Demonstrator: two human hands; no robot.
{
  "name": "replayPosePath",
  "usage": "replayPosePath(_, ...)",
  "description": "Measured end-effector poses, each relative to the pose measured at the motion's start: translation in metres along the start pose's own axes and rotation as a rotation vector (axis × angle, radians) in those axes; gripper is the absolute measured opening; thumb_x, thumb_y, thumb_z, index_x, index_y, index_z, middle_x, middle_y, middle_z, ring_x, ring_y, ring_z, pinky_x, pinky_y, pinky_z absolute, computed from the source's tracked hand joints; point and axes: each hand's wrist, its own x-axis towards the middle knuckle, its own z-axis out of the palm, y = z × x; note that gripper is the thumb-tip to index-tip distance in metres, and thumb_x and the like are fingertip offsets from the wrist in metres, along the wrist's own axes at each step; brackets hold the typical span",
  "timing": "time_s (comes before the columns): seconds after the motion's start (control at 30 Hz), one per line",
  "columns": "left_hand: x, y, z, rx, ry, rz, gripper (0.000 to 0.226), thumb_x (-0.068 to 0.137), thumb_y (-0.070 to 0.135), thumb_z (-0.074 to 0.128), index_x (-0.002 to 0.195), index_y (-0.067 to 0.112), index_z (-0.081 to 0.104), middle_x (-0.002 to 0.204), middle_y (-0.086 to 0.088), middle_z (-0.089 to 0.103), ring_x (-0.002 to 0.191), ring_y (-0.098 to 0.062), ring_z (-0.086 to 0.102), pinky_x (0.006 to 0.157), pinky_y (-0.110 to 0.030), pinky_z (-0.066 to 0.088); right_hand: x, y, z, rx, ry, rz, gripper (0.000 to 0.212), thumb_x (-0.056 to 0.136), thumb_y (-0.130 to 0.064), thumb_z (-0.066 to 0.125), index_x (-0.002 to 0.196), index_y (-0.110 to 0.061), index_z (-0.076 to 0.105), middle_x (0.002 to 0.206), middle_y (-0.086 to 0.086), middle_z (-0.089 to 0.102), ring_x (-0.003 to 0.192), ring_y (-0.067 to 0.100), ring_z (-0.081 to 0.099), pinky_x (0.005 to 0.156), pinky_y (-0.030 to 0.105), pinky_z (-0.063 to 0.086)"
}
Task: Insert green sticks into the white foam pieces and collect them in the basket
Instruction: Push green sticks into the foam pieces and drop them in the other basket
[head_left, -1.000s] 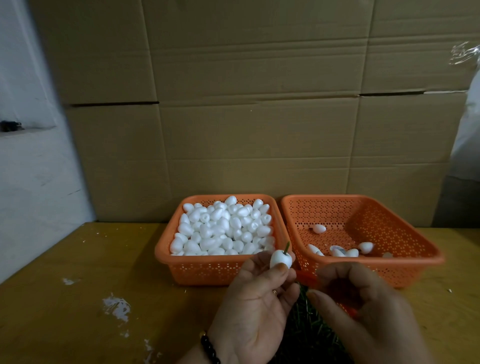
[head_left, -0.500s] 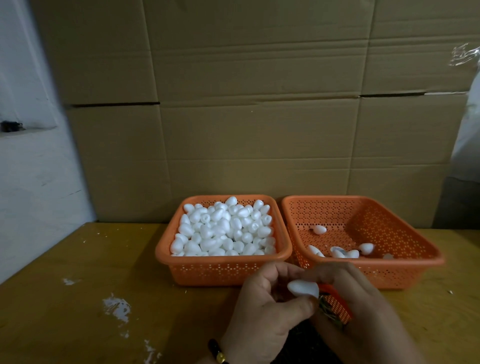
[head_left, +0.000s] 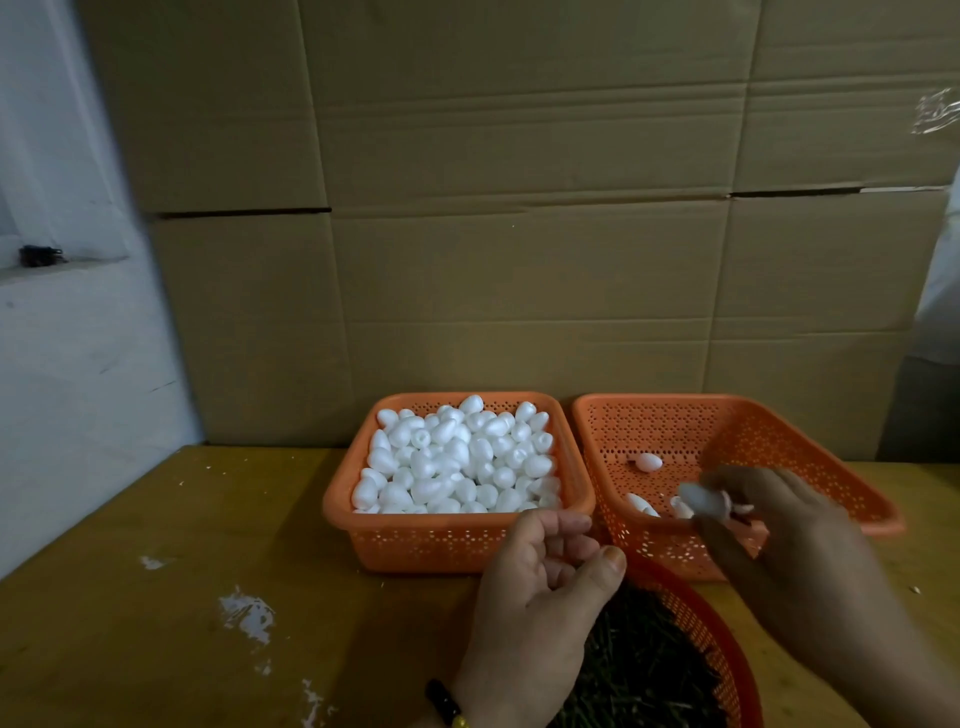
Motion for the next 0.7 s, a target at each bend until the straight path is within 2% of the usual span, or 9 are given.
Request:
replayPosePath(0.07, 0.0, 0.0, 0.0, 0.006, 0.007, -0.002, 0.035, 0.066, 0.04, 0.069, 0.099, 0.029, 0.065, 0.096, 0.007, 0.067, 0.088, -0.016, 0.063, 0.072, -0.023, 0.051, 0.012, 0.017, 0.005, -0.225, 0.032, 0.02, 0.03, 0.077, -0.026, 0.069, 0.106, -0.02, 0.063, 0.097, 0.001, 0.067, 0.087, 0.024, 0.063, 0.087, 0.051, 0.047)
replayPosePath(0.13, -0.001, -0.001, 0.0, 0.003, -0.004, 0.003, 0.023, 0.073, 0.029, 0.071, 0.095, 0.027, 0.065, 0.087, 0.011, 0.067, 0.077, -0.009, 0.059, 0.068, -0.021, 0.05, 0.023, 0.031, 0.008, -0.378, 0.014, 0.041, 0.031, 0.079, -0.029, 0.067, 0.109, -0.018, 0.063, 0.102, 0.007, 0.069, 0.094, 0.029, 0.064, 0.096, 0.051, 0.04)
replayPosePath(0.3, -0.003, -0.005, 0.005, 0.049, 0.002, 0.032, 0.019, 0.076, 0.014, 0.072, 0.082, 0.032, 0.068, 0.08, 0.008, 0.065, 0.068, -0.005, 0.052, 0.068, -0.022, 0.05, 0.037, 0.04, 0.006, -0.479, -0.075, 0.166, 0.049, 0.086, -0.042, 0.056, 0.128, -0.017, 0.052, 0.123, 0.011, 0.062, 0.113, 0.032, 0.057, 0.107, 0.053, 0.031)
replayPosePath(0.37, -0.004, -0.006, 0.006, 0.091, 0.003, 0.062, 0.023, 0.078, 0.011, 0.072, 0.079, 0.034, 0.068, 0.079, 0.01, 0.065, 0.068, -0.004, 0.053, 0.07, -0.02, 0.051, 0.034, 0.027, 0.002, -0.44, -0.058, 0.15, 0.054, 0.086, -0.043, 0.056, 0.133, -0.017, 0.048, 0.129, 0.011, 0.058, 0.117, 0.034, 0.054, 0.106, 0.053, 0.03)
replayPosePath(0.43, -0.003, -0.005, 0.006, 0.121, -0.003, 0.083, 0.024, 0.079, 0.013, 0.072, 0.08, 0.036, 0.068, 0.077, 0.015, 0.064, 0.069, -0.003, 0.054, 0.069, -0.017, 0.05, 0.025, 0.008, -0.002, -0.349, -0.04, 0.082, 0.051, 0.085, -0.042, 0.052, 0.129, -0.017, 0.052, 0.126, 0.01, 0.059, 0.116, 0.033, 0.054, 0.1, 0.053, 0.038)
replayPosePath(0.5, 0.0, -0.001, 0.003, 0.143, -0.017, 0.111, 0.023, 0.08, 0.017, 0.07, 0.083, 0.039, 0.067, 0.077, 0.017, 0.064, 0.071, -0.003, 0.057, 0.068, -0.016, 0.049, 0.01, -0.009, -0.008, -0.253, -0.057, -0.006, 0.042, 0.083, -0.038, 0.052, 0.119, -0.019, 0.058, 0.118, 0.005, 0.061, 0.107, 0.027, 0.058, 0.089, 0.046, 0.048)
replayPosePath(0.6, 0.01, 0.007, -0.005, 0.197, -0.038, 0.163, 0.02, 0.082, 0.02, 0.068, 0.088, 0.039, 0.065, 0.086, 0.017, 0.066, 0.081, -0.003, 0.061, 0.072, -0.014, 0.05, -0.011, -0.03, -0.015, -0.171, -0.191, -0.123, 0.027, 0.073, -0.033, 0.069, 0.099, -0.028, 0.066, 0.102, -0.004, 0.064, 0.087, 0.017, 0.065, 0.069, 0.034, 0.058)
replayPosePath(0.67, 0.023, 0.014, -0.013, 0.271, -0.034, 0.194, 0.014, 0.084, 0.018, 0.068, 0.086, 0.032, 0.066, 0.085, 0.017, 0.065, 0.077, 0.001, 0.059, 0.07, -0.015, 0.051, -0.022, -0.043, -0.016, -0.234, -0.31, -0.23, 0.027, 0.063, -0.049, 0.073, 0.086, -0.036, 0.07, 0.091, -0.009, 0.067, 0.079, 0.018, 0.069, 0.067, 0.03, 0.057)
replayPosePath(0.7, 0.033, 0.017, -0.018, 0.324, -0.029, 0.202, 0.013, 0.085, 0.017, 0.068, 0.084, 0.03, 0.066, 0.081, 0.018, 0.065, 0.071, 0.003, 0.057, 0.067, -0.014, 0.05, -0.026, -0.047, -0.014, -0.293, -0.338, -0.284, 0.027, 0.06, -0.06, 0.069, 0.08, -0.042, 0.07, 0.084, -0.013, 0.067, 0.074, 0.018, 0.069, 0.074, 0.031, 0.054)
